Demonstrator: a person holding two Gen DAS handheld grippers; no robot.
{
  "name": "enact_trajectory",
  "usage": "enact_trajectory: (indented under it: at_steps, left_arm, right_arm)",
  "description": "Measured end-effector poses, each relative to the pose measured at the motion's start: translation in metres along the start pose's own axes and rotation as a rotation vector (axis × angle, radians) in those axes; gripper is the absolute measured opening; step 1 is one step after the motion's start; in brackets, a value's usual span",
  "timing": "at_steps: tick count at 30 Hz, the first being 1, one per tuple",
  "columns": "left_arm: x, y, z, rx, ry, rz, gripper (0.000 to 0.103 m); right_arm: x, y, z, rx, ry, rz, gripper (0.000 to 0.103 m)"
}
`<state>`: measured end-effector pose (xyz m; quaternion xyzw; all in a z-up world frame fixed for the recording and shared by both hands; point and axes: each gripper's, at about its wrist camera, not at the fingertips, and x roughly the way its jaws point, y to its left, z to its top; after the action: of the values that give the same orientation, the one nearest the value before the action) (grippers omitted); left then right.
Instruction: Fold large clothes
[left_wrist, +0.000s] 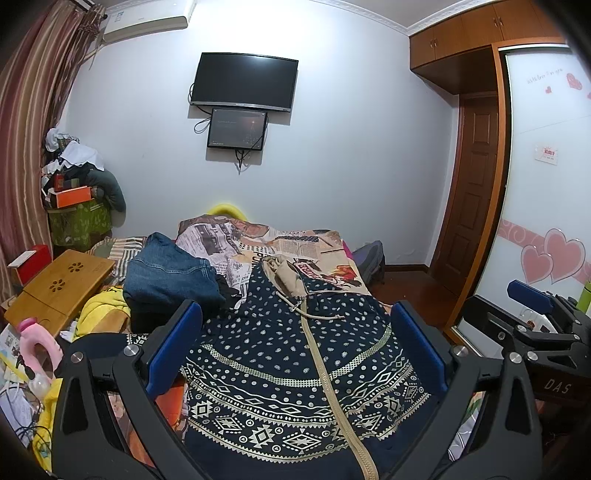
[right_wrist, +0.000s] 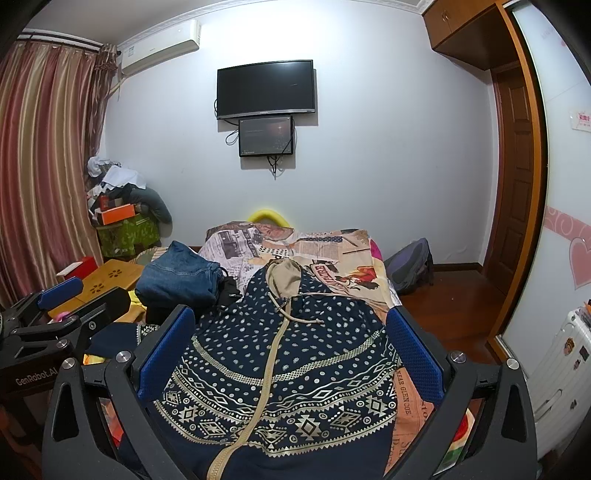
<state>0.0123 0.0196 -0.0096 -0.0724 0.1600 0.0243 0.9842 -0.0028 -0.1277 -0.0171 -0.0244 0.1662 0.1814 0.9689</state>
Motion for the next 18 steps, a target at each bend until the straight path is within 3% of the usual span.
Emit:
enact_trajectory:
  at_steps: [18]
  left_arm:
    - [0.0025,-0.0003,-0.0032,-0.005,0.009,-0.002,0.102]
  right_arm:
    - [0.003,-0.0037,-0.0005,0.008,0.01,-0.005,0.103]
